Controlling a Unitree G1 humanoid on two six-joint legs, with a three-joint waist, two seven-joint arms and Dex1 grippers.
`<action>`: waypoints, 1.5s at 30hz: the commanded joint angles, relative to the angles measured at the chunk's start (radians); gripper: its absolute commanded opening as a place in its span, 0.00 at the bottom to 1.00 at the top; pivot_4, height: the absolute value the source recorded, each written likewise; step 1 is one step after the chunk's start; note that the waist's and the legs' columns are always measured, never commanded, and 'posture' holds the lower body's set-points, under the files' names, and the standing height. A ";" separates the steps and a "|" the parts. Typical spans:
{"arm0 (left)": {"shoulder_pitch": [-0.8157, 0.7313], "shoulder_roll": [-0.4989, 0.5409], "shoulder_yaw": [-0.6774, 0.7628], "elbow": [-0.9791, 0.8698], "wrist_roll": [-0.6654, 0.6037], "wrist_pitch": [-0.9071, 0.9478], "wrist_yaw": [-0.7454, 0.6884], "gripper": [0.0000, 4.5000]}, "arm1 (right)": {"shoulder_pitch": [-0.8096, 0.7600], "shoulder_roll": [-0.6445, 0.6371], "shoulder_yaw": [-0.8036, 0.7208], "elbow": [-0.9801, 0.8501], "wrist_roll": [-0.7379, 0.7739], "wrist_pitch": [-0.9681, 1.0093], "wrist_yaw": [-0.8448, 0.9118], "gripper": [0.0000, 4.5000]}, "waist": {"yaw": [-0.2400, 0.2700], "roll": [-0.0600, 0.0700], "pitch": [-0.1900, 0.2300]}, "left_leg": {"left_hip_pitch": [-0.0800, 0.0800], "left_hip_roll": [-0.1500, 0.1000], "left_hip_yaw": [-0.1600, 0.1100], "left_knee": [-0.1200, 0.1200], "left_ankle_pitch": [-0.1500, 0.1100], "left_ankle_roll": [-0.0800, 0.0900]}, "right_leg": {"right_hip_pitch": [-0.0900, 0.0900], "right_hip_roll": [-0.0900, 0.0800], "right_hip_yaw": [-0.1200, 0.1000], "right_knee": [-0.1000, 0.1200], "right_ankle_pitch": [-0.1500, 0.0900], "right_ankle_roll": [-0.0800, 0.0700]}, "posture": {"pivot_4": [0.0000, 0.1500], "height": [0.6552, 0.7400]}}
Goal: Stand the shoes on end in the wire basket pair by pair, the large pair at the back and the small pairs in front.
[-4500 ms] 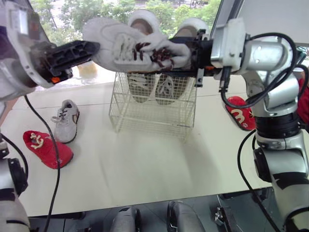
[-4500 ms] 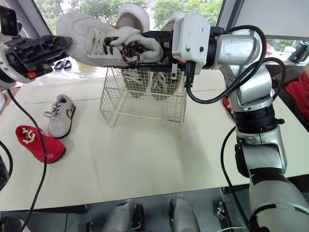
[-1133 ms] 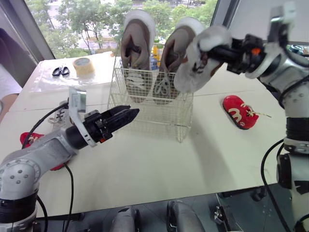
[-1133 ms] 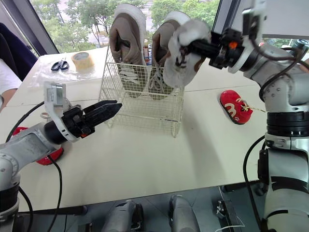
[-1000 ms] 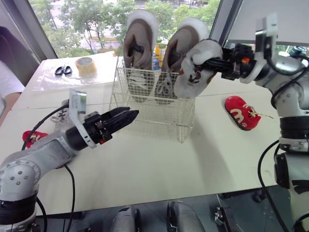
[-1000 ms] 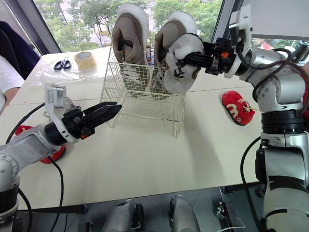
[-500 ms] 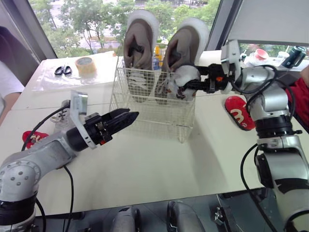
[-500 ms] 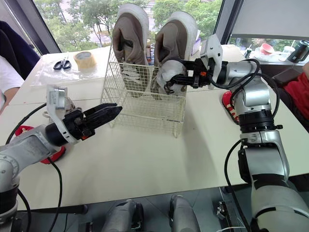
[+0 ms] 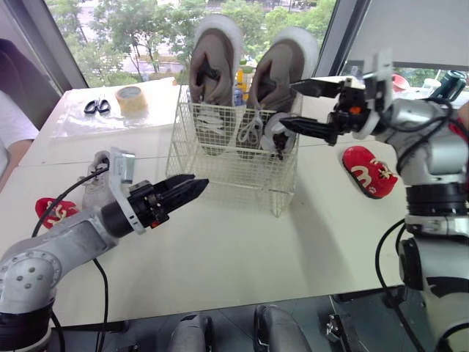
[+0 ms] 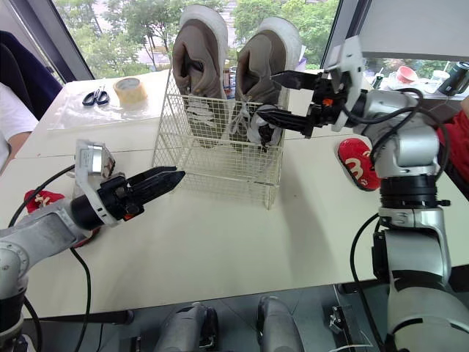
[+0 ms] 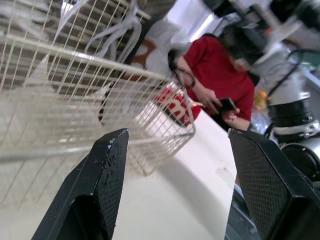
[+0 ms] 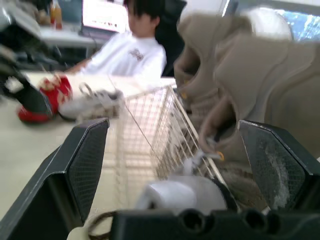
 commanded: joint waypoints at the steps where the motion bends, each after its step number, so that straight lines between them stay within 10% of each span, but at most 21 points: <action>1: 0.002 0.030 0.037 -0.006 -0.026 0.001 -0.032 0.72 | -0.003 -0.018 -0.084 -0.146 0.095 0.096 -0.076 0.99 | -0.001 0.000 0.000 | 0.000 0.000 0.000 0.000 0.000 0.000 | 0.000 0.000 0.000 0.000 0.000 0.000 | 1.00 1.00; 6: -0.075 0.092 0.085 0.137 0.008 -0.009 -0.020 0.99 | -0.025 -0.048 -0.135 -0.241 0.206 0.224 -0.118 1.00 | 0.001 0.000 0.000 | 0.000 0.000 0.000 0.000 0.000 0.000 | 0.000 0.000 0.000 0.001 -0.001 -0.002 | 1.00 1.00; 17: -0.586 0.377 -0.223 0.909 0.818 0.073 0.040 0.99 | 0.103 -0.229 0.070 -0.575 0.361 0.481 0.046 1.00 | 0.000 -0.001 0.001 | 0.000 -0.001 0.001 -0.002 -0.001 0.001 | -0.001 0.000 0.000 0.000 0.000 0.000 | 1.00 1.00; 26: -0.991 0.256 -0.413 1.370 1.139 0.171 -0.234 0.99 | 0.122 -0.244 0.148 -0.550 0.215 0.344 0.100 1.00 | 0.023 -0.007 0.002 | -0.003 -0.002 0.002 0.000 -0.001 0.001 | -0.003 -0.001 -0.001 -0.001 0.000 0.001 | 1.00 1.00; 36: -1.101 0.148 -0.471 1.689 1.410 0.040 -0.379 0.99 | 0.159 -0.197 0.090 -0.597 0.261 0.374 -0.025 1.00 | 0.020 -0.008 0.002 | -0.004 -0.001 0.005 0.000 -0.001 0.001 | -0.005 -0.001 -0.002 0.002 0.000 0.001 | 1.00 1.00; 39: -1.090 0.121 -0.480 1.731 1.465 -0.014 -0.424 0.80 | 0.155 -0.180 0.082 -0.595 0.268 0.377 -0.057 1.00 | 0.020 -0.008 0.002 | -0.004 -0.001 0.004 0.000 -0.001 0.001 | -0.005 -0.001 -0.002 0.002 0.000 0.001 | 1.00 1.00; 45: -1.075 0.087 -0.418 1.797 1.504 -0.042 -0.399 0.10 | 0.153 -0.174 0.077 -0.586 0.266 0.375 -0.085 1.00 | 0.017 -0.008 0.002 | -0.004 -0.002 0.004 0.001 -0.001 0.001 | -0.005 -0.002 -0.002 0.002 0.000 0.001 | 1.00 1.00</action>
